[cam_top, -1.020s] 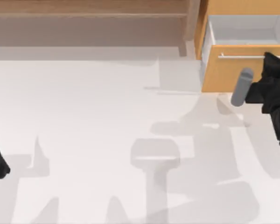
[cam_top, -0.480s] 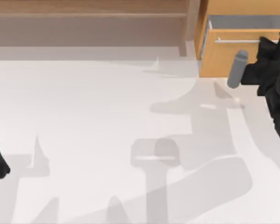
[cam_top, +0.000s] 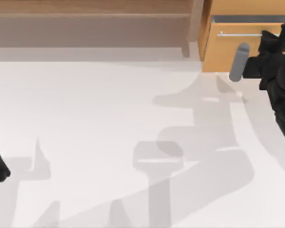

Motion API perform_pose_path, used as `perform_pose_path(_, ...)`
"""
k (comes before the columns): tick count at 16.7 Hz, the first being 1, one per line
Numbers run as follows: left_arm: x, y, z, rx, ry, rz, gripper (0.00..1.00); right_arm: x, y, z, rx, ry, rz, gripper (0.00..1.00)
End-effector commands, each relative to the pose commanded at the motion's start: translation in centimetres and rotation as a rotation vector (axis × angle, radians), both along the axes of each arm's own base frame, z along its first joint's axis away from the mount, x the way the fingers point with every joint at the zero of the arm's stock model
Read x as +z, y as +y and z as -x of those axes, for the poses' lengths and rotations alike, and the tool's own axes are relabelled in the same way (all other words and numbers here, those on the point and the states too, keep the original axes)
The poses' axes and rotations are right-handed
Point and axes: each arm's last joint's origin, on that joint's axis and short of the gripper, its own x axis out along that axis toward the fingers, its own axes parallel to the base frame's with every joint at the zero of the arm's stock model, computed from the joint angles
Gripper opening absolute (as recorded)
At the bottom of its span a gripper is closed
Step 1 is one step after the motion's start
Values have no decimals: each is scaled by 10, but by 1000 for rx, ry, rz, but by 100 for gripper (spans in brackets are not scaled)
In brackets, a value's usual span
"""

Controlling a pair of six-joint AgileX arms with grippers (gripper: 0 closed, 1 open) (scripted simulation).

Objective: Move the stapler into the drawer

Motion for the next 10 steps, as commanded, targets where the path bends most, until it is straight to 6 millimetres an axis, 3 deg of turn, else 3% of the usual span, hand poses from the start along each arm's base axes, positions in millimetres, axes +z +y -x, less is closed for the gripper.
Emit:
perform_pose_path(5,0,0,0,0,0,0,100,2,0,-37,4,-4,-3,0)
perform_pose_path(10,0,0,0,0,0,0,100,2,0,-40,4,-2,-2,0)
